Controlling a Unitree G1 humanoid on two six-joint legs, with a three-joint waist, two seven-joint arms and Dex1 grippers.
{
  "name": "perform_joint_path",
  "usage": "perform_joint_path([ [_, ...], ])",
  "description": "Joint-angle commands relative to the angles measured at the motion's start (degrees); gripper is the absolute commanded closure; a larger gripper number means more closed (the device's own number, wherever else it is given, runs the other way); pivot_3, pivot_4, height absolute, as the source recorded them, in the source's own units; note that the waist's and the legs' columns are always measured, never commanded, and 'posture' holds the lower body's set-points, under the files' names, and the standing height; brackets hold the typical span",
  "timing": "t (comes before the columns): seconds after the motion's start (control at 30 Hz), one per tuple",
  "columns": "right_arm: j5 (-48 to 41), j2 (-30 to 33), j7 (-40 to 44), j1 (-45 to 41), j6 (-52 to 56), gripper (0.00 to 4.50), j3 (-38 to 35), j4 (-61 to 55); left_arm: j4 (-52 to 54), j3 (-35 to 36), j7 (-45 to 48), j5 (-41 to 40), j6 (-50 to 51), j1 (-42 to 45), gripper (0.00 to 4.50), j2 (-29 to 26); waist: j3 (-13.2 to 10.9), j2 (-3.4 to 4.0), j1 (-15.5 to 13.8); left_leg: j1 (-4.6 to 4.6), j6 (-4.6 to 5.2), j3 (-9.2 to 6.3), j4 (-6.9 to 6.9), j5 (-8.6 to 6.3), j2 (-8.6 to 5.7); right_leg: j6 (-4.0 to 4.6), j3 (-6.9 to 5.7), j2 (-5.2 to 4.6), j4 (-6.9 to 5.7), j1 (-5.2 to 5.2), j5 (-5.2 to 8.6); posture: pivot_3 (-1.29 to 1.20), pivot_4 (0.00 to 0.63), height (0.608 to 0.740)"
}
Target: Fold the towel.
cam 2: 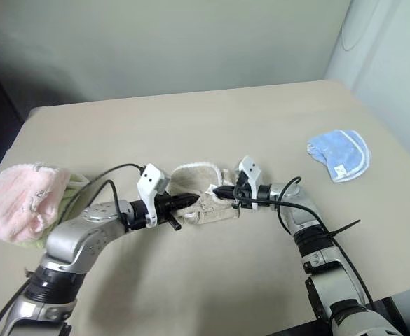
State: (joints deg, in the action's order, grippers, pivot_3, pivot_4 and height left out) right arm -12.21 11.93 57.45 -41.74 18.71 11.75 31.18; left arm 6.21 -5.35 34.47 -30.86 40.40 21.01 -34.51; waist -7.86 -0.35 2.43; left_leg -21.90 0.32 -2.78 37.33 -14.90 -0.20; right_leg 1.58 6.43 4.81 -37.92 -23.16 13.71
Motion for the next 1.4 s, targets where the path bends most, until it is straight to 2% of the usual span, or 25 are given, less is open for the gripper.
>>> perform_joint_path([
  [0.03, 3.18, -0.07, -0.45, -0.80, -3.21, 4.50, 1.49, 3.27, -1.53, -0.72, 0.07, 3.07, -2.05, -1.33, 4.49, 1.77, 0.11, -0.03, -0.03, 0.04, 0.00, -0.02, 0.02, 0.00, 0.00, 0.00, -0.01, 0.00, 0.01, 0.07, 0.00, 0.00, 0.150, 0.740],
  [0.13, 3.63, 0.36, -0.12, -0.47, -4.14, 4.50, 1.23, 3.36, -1.23, 0.30, 0.08, 3.78, -3.07, -2.58, 4.49, 3.42, 0.13, -0.05, -0.12, 0.32, 0.04, -0.02, 0.00, -0.03, 0.00, 0.00, -0.01, 0.00, 0.06, 0.42, 0.00, 0.00, 0.150, 0.740],
  [0.33, -3.18, 4.06, 2.22, 0.08, 0.42, 4.50, -4.80, -8.92, 11.12, 17.49, -2.07, -13.43, -0.65, -4.49, 4.49, 8.65, 0.08, -0.15, -0.54, 0.33, 0.11, 0.00, 0.02, -0.07, -0.03, -0.02, -0.02, -0.03, 0.08, 0.50, 0.00, 0.00, 0.150, 0.740],
  [0.47, -8.16, 7.63, 3.10, 0.56, 7.15, 4.50, -7.83, -18.38, 17.08, 27.24, -5.22, -21.28, 0.94, -6.35, 4.49, 6.60, 0.07, -0.16, -0.49, 0.21, 0.03, 0.04, 0.10, -0.02, -0.02, -0.04, -0.03, 0.00, 0.09, 0.40, 0.01, 0.00, 0.150, 0.740],
  [0.6, -10.19, 9.45, 2.48, 0.77, 12.00, 4.50, -8.68, -20.89, 20.35, 29.26, -6.69, -19.31, 1.93, -11.65, 4.49, 1.92, 0.08, -0.17, -0.13, 0.33, 0.02, 0.06, 0.06, -0.01, -0.02, -0.13, 0.02, 0.01, 0.12, 0.48, 0.07, 0.00, 0.150, 0.740],
  [0.7, -10.75, 9.32, 0.55, -0.72, 16.80, 3.95, -9.58, -16.87, 22.17, 28.72, -7.38, -17.67, 2.31, -16.61, 4.50, 0.29, 0.08, -0.18, -0.08, 0.33, 0.03, 0.06, 0.05, -0.02, -0.02, -0.13, 0.03, 0.00, 0.13, 0.46, 0.07, 0.00, 0.150, 0.740],
  [0.8, -12.62, 9.19, 0.64, -2.18, 23.11, 3.05, -10.26, -13.82, 24.15, 27.67, -7.90, -16.24, 1.91, -21.08, 4.50, 0.21, 0.09, -0.20, -0.23, 0.32, 0.05, 0.05, 0.05, -0.03, -0.03, -0.13, 0.03, -0.01, 0.12, 0.44, 0.07, 0.00, 0.150, 0.740],
  [0.97, -15.33, 7.81, 0.22, -6.76, 31.04, 1.27, -11.66, -7.26, 25.64, 28.41, -10.01, -16.57, 0.84, -24.69, 4.50, 2.43, 0.09, -0.20, -0.34, 0.32, 0.06, 0.07, 0.04, -0.03, -0.04, -0.12, 0.03, -0.02, 0.09, 0.43, 0.07, 0.00, 0.150, 0.740],
  [1.0, -15.52, 7.41, -0.09, -7.73, 31.72, 1.04, -12.05, -5.71, 25.77, 28.62, -10.50, -16.60, 0.71, -24.94, 4.50, 2.87, 0.09, -0.20, -0.32, 0.31, 0.06, 0.07, 0.03, -0.03, -0.04, -0.12, 0.03, -0.02, 0.08, 0.42, 0.06, 0.00, 0.150, 0.740],
  [1.1, -14.60, 6.11, -2.09, -10.56, 32.33, 0.01, -12.99, -0.28, 26.18, 29.20, -11.34, -16.87, 0.44, -25.76, 4.50, 3.74, 0.09, -0.20, -0.33, 0.32, 0.06, 0.05, -0.01, -0.03, -0.04, -0.10, 0.02, -0.01, 0.07, 0.40, 0.06, 0.00, 0.150, 0.740],
  [1.4, -7.70, 3.74, -0.06, -13.83, 23.81, 0.01, -8.33, 12.00, 26.98, 28.56, -11.98, -16.62, -0.03, -27.74, 4.50, 4.97, 0.08, -0.20, -0.33, 0.28, 0.07, 0.05, -0.07, -0.04, -0.04, -0.07, 0.02, -0.01, 0.06, 0.34, 0.04, 0.00, 0.150, 0.740],
])
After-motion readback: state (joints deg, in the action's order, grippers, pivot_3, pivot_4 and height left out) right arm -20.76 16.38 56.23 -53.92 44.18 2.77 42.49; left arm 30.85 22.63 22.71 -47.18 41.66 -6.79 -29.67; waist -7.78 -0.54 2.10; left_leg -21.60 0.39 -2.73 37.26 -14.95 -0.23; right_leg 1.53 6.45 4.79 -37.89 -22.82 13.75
